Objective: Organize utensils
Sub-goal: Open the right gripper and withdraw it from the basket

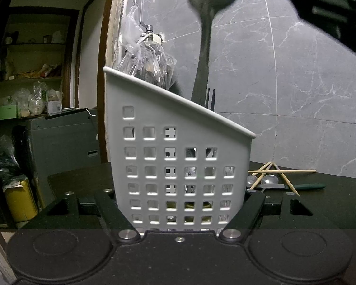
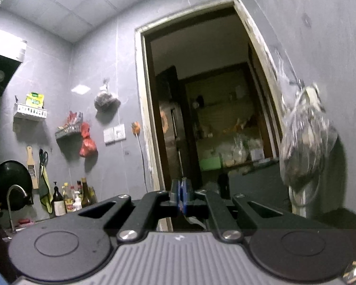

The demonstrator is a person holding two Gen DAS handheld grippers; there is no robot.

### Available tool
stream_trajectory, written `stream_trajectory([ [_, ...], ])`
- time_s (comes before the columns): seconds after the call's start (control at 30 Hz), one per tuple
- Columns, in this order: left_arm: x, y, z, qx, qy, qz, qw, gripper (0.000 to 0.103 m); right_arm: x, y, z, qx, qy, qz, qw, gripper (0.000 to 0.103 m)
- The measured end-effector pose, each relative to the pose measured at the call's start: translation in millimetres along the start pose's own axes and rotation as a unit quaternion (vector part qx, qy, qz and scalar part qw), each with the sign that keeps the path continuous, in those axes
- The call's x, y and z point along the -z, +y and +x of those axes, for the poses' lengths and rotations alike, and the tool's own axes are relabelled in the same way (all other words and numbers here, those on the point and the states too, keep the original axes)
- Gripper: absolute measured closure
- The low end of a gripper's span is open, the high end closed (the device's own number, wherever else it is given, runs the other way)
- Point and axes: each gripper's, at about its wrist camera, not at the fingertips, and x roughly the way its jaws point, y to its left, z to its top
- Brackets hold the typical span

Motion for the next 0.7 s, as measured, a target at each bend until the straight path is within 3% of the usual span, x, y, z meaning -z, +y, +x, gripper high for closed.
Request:
stream_trajectory([
  [0.7, 0, 0, 0, 0.000, 0.000, 0.000, 1.0000, 0.027, 53, -52, 35, 0.057, 0.098, 0.106, 0.988, 0.100],
])
